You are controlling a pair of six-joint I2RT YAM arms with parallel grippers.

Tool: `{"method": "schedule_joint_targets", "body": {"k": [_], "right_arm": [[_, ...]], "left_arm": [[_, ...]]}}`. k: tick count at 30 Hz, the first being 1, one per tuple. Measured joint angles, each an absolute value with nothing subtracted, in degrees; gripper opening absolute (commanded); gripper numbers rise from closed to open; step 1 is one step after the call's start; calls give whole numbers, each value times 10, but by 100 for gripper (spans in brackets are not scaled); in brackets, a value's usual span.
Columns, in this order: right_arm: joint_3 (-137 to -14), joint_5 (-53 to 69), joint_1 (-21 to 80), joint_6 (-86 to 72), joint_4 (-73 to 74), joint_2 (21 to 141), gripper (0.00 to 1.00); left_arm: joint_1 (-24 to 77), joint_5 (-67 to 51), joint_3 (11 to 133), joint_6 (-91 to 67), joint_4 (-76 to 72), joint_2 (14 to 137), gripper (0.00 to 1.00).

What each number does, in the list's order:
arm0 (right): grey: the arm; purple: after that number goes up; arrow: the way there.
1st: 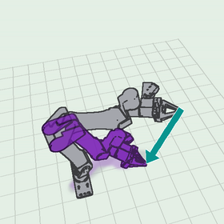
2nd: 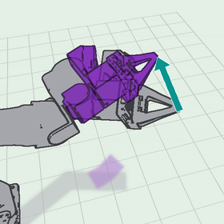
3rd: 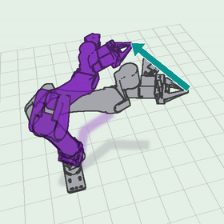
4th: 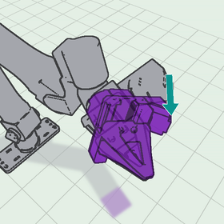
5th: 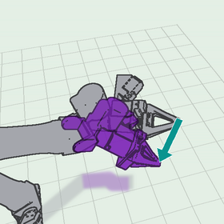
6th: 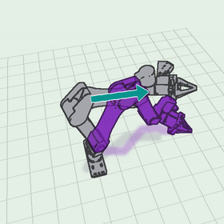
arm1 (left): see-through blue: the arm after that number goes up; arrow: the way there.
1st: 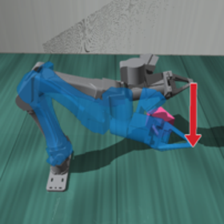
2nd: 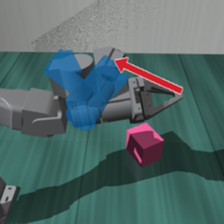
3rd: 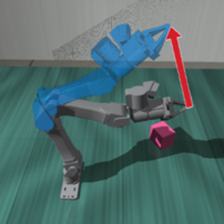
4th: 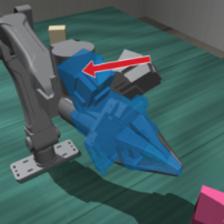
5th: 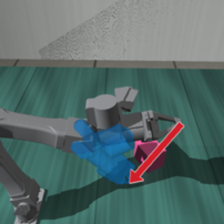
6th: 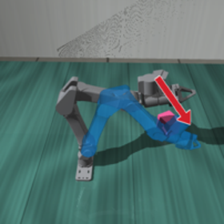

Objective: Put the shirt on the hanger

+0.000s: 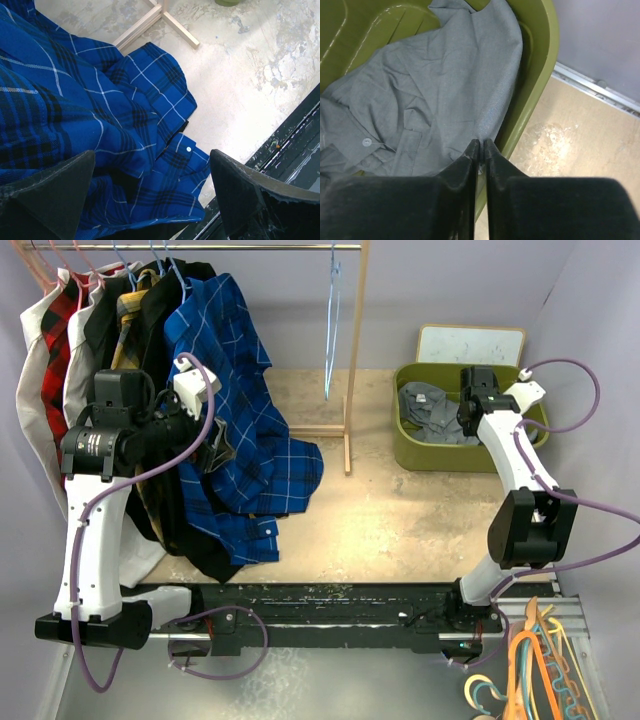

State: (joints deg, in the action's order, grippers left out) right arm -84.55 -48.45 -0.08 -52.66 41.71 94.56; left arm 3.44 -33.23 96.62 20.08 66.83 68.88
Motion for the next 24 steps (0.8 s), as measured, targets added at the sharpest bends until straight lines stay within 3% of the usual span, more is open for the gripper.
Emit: {"method": "schedule_joint_targets", "body": {"k": [11, 16, 24], "right_arm": [[-839, -427, -1, -499, 393, 926, 0], [-770, -266, -1, -401, 249, 745, 0], [-890, -92, 88, -291, 153, 638, 0]], "left_arm": [[35, -342, 959, 201, 668, 691, 99], [35, -351, 959, 203, 670, 699, 99], [39, -440, 972, 239, 717, 710, 99]]}}
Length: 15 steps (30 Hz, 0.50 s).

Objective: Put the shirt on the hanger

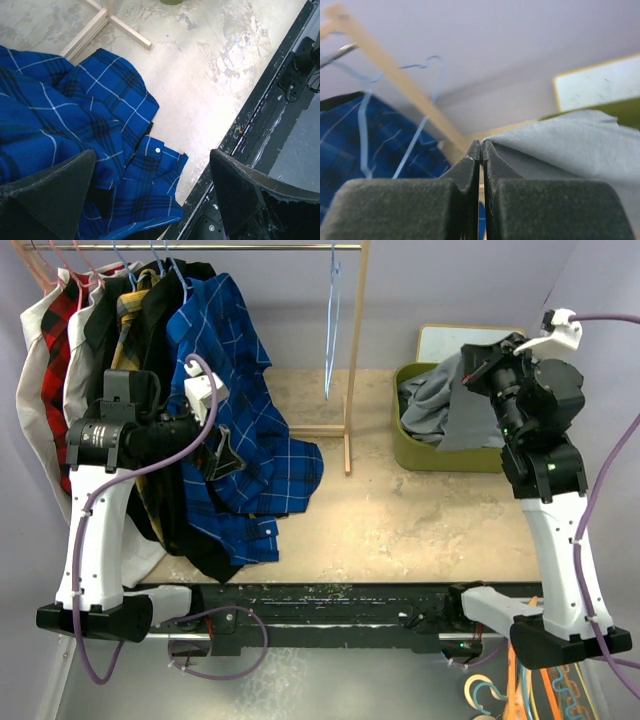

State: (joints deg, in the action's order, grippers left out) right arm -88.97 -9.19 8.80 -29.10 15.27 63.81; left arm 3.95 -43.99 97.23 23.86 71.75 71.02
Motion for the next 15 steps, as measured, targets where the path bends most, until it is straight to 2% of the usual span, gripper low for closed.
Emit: {"method": "schedule_joint_targets", "body": {"k": [6, 9, 11, 15], "right_arm": [[-1030, 42, 106, -252, 175, 662, 0], [-1067, 185, 107, -267, 133, 656, 0], [-1028, 284, 121, -303, 53, 636, 0], [-866, 442, 189, -350, -98, 579, 0]], "left_arm": [[39, -470, 984, 248, 725, 714, 99], [39, -495, 988, 256, 734, 716, 99], [39, -507, 989, 261, 738, 716, 99], [39, -513, 990, 262, 743, 716, 99]]}}
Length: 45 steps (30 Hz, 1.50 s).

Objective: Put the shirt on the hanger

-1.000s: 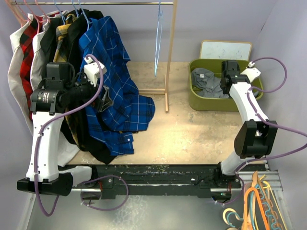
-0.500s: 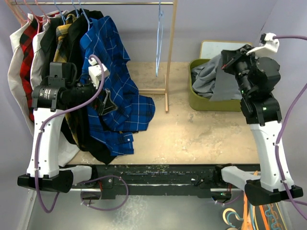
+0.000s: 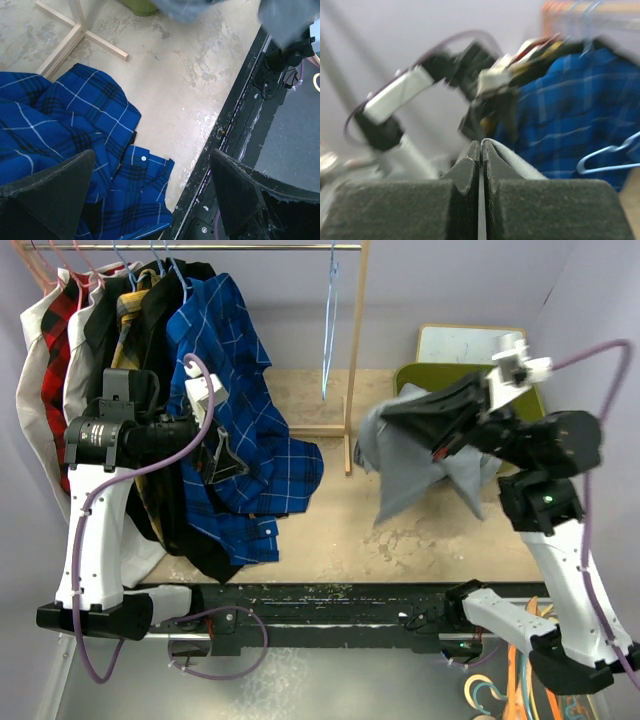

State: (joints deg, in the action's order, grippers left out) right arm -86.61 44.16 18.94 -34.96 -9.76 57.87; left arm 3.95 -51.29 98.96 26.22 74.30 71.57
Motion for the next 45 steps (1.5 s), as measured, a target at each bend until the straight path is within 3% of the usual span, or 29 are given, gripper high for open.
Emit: {"method": "schedule_joint_targets", "body": {"k": [5, 6, 8, 9, 10, 15, 21, 27, 32, 38, 45], "right_arm": [[-708, 537, 257, -325, -139, 594, 3], [-698, 539, 272, -320, -136, 600, 14], [-662, 531, 297, -290, -116, 631, 56], [-647, 516, 306, -276, -102, 643, 83], [-635, 498, 312, -261, -87, 651, 98], [-626, 350, 318, -199, -50, 630, 100], [-632, 67, 318, -189, -41, 570, 100], [-694, -173, 317, -218, 32, 690, 100], [-689, -251, 317, -250, 104, 812, 92], [-689, -276, 317, -296, 136, 836, 100], [-715, -288, 324, -368, 197, 863, 100]], "left_arm": [[39, -515, 986, 262, 743, 715, 99], [39, -515, 985, 262, 743, 715, 99], [39, -515, 985, 262, 743, 715, 99], [39, -514, 985, 262, 743, 715, 99], [39, -514, 985, 262, 742, 714, 99], [39, -509, 970, 262, 740, 709, 99], [39, -501, 953, 262, 736, 699, 99], [39, -496, 946, 262, 732, 695, 99], [39, -489, 938, 261, 724, 694, 99], [39, -485, 921, 260, 718, 694, 99], [39, -484, 905, 262, 717, 694, 99]]}}
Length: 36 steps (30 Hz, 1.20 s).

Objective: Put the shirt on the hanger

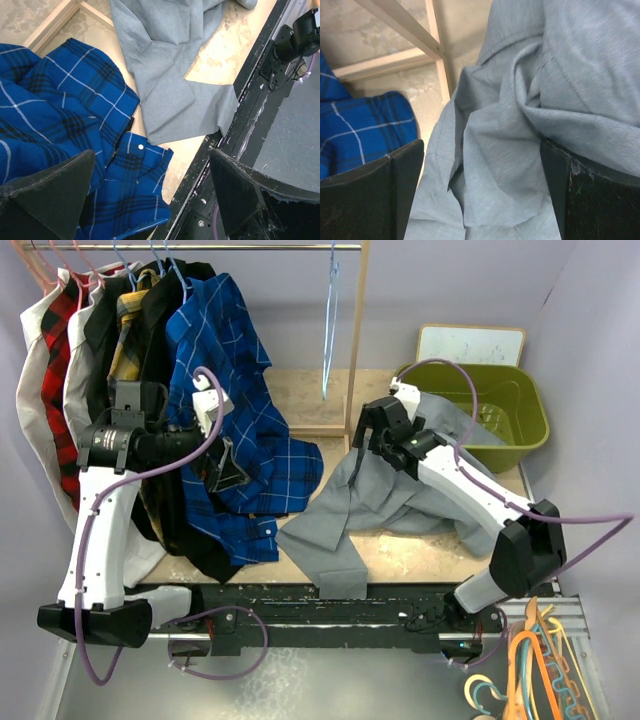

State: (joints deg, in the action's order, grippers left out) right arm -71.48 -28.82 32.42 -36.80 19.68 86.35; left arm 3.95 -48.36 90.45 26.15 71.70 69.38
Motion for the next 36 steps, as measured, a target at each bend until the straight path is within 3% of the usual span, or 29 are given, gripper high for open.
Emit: {"method": "schedule_joint_targets", "body": {"k": [3, 5, 9, 10, 13, 21, 22, 23, 24, 25, 26, 29, 36], "right_arm": [[-726, -303, 339, -398, 232, 891, 99], [-727, -310, 350, -412, 250, 907, 91], [-726, -317, 361, -429, 274, 927, 54], [-725, -318, 361, -431, 274, 927, 36], [-717, -321, 361, -431, 269, 922, 0], [-696, -323, 360, -427, 256, 900, 0], [-688, -323, 360, -427, 254, 895, 5], [-673, -325, 360, -428, 251, 885, 18], [-660, -326, 360, -429, 251, 875, 46], [-648, -327, 360, -433, 252, 865, 67], [-635, -327, 360, -434, 251, 852, 77], [-619, -337, 360, -446, 261, 835, 87], [-633, -373, 372, -487, 281, 890, 89]], "left_arm": [[39, -492, 900, 262, 719, 698, 99], [40, -496, 897, 262, 716, 703, 99], [43, -503, 884, 262, 713, 714, 99], [44, -504, 881, 263, 713, 717, 99], [48, -504, 871, 264, 708, 722, 99], [54, -503, 847, 266, 702, 723, 99], [55, -504, 846, 266, 701, 723, 99], [56, -503, 845, 266, 700, 723, 99], [58, -503, 845, 266, 699, 723, 99], [63, -503, 845, 266, 698, 723, 99], [70, -503, 845, 266, 698, 724, 99], [114, -493, 844, 266, 695, 732, 99], [192, -458, 836, 262, 686, 757, 99]]}}
